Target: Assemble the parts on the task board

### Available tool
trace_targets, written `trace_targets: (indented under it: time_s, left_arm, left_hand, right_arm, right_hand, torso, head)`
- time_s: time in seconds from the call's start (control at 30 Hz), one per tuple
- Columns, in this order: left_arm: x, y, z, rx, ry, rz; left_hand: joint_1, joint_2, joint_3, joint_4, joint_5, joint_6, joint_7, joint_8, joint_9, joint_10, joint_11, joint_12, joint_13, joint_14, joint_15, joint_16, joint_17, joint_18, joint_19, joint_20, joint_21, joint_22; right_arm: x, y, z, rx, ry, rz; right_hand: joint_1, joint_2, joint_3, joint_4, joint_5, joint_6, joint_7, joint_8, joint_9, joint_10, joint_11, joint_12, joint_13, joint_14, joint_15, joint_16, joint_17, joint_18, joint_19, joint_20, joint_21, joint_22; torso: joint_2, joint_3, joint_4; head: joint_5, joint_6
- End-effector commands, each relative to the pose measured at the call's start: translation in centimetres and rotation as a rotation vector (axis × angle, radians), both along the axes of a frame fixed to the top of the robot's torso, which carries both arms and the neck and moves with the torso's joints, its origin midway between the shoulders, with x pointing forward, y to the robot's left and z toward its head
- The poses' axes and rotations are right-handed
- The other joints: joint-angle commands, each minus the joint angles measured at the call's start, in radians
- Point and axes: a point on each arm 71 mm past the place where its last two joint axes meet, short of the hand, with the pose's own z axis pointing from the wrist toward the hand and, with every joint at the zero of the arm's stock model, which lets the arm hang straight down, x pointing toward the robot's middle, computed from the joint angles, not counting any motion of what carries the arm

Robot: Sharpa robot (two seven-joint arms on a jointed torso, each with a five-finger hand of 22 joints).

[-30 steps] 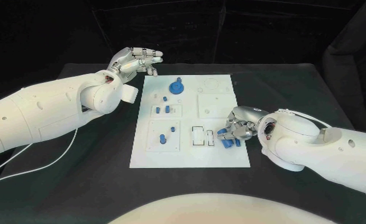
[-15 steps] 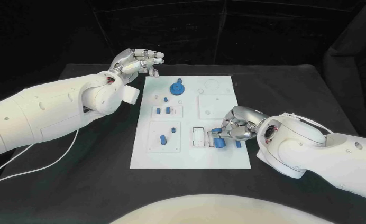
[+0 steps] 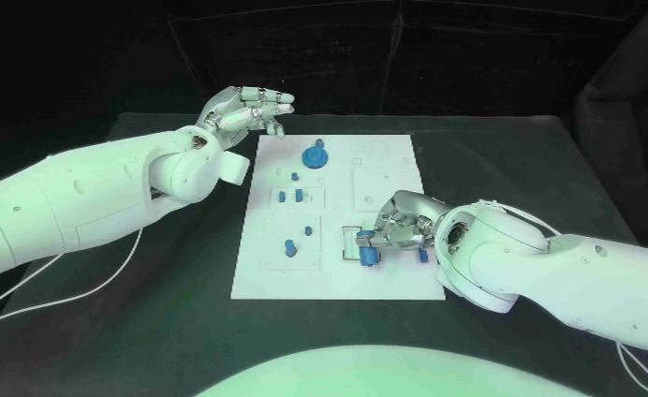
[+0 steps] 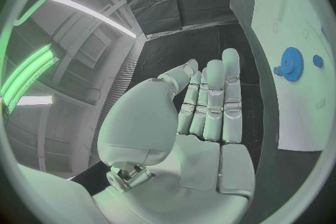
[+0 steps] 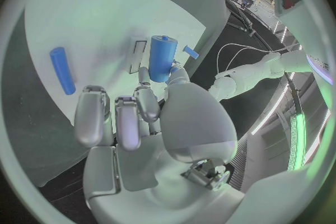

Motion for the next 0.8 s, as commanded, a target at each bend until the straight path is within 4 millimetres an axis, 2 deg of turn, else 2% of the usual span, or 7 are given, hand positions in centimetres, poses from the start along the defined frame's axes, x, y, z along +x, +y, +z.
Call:
trace_targets:
  time_s: [0.03,0.23,0.4,0.57,0.63,0.7,0.8]
  left_arm:
    - [0.0,-0.2,0.1,-0.009,0.001,-0.015]
    - [0.0,-0.2,0.1,-0.009,0.003,-0.016]
    - [-0.1,-0.2,0.1,-0.008,0.006,-0.016]
    - [-0.1,-0.1,0.1,-0.006,0.009,-0.016]
    - [-0.1,-0.1,0.1,-0.006,0.009,-0.017]
    - [-0.1,-0.1,0.1,-0.006,0.010,-0.017]
    - [-0.1,-0.1,0.1,-0.006,0.011,-0.018]
  left_hand:
    - [0.001,-0.002,-0.006,-0.002,0.004,0.001,0.004,0.004,0.002,-0.005,0.000,0.004,-0.002,-0.007,-0.003,0.005,-0.001,0.006,-0.002,0.001,-0.006,-0.001]
    - [0.001,-0.002,-0.006,-0.002,0.004,0.001,0.004,0.004,0.002,-0.005,0.000,0.004,-0.002,-0.007,-0.003,0.005,-0.001,0.006,-0.002,0.001,-0.006,-0.001]
    - [0.002,-0.002,-0.005,-0.004,0.006,0.001,0.003,0.005,0.002,-0.006,0.000,0.004,-0.002,-0.008,-0.003,0.005,-0.002,0.006,-0.003,0.001,-0.006,-0.001]
    - [0.002,-0.002,-0.005,-0.004,0.006,0.001,0.003,0.005,0.001,-0.007,0.000,0.004,-0.002,-0.008,-0.003,0.006,-0.002,0.006,-0.002,0.001,-0.006,-0.001]
    - [0.002,-0.002,-0.005,-0.004,0.006,0.001,0.003,0.005,0.001,-0.007,0.000,0.004,-0.002,-0.008,-0.003,0.006,-0.002,0.006,-0.002,0.001,-0.006,-0.001]
    - [0.002,-0.003,-0.005,-0.004,0.006,0.000,0.004,0.005,0.001,-0.008,0.000,0.004,-0.002,-0.008,-0.003,0.006,-0.002,0.006,-0.002,0.001,-0.006,-0.001]
    - [0.002,-0.003,-0.005,-0.004,0.006,0.000,0.004,0.005,0.001,-0.008,0.000,0.004,-0.002,-0.008,-0.003,0.006,-0.002,0.006,-0.002,0.001,-0.006,-0.001]
  right_arm:
    - [0.2,0.2,-0.1,-0.002,0.017,-0.022]
    - [0.6,0.7,-0.3,-0.002,0.009,-0.029]
    - [0.8,1.0,-0.4,-0.014,0.008,-0.024]
    - [1.0,1.3,-0.5,-0.024,0.008,-0.015]
    - [1.0,1.5,-0.6,-0.026,0.008,-0.010]
    - [1.0,1.7,-0.6,-0.027,0.009,-0.006]
    - [1.1,1.8,-0.6,-0.027,0.007,-0.005]
  right_hand:
    - [-0.007,0.004,-0.007,0.002,0.005,0.010,0.002,0.005,0.004,0.005,0.000,0.003,0.002,0.067,-0.006,0.004,0.044,-0.017,0.003,-0.001,0.003,0.001]
    - [-0.017,0.006,-0.015,0.002,-0.001,0.013,-0.001,0.008,0.008,0.007,-0.002,0.002,0.003,0.067,-0.008,0.005,0.046,-0.017,0.003,-0.003,0.004,0.002]
    - [-0.026,0.007,-0.028,0.002,-0.025,0.014,-0.003,0.009,0.016,0.008,-0.004,-0.001,0.005,0.067,-0.010,0.006,0.048,-0.017,0.003,-0.005,0.004,0.003]
    - [-0.043,0.012,-0.044,0.002,-0.065,0.016,-0.005,0.010,0.026,0.010,-0.006,-0.006,0.006,0.067,-0.011,0.005,0.048,-0.017,0.002,-0.007,0.004,0.003]
    - [-0.052,0.015,-0.053,0.002,-0.094,0.015,-0.005,0.009,0.031,0.011,-0.006,-0.008,0.007,0.066,-0.012,0.005,0.049,-0.017,0.002,-0.007,0.004,0.003]
    - [-0.068,0.015,-0.068,0.002,-0.155,0.014,-0.005,0.008,0.037,0.011,-0.006,-0.012,0.008,0.066,-0.012,0.005,0.049,-0.017,0.002,-0.007,0.003,0.003]
    - [-0.091,0.016,-0.082,0.004,-0.211,0.013,-0.005,0.008,0.044,0.012,-0.006,-0.015,0.010,0.066,-0.012,0.004,0.047,-0.017,0.002,-0.007,0.004,0.004]
  torso:
    - [0.001,0.0001,-0.0001]
    - [0.000,0.0000,-0.0004]
    - [0.001,0.0002,0.0014]
    - [0.000,-0.0004,0.0003]
    - [0.000,-0.0005,-0.0003]
    - [0.000,-0.0002,-0.0012]
    - [0.000,-0.0001,-0.0011]
  head:
    - [0.002,0.000]
    - [0.005,-0.002]
    - [0.008,-0.005]
    - [0.011,-0.007]
    - [0.012,-0.008]
    - [0.013,-0.009]
    - [0.014,-0.009]
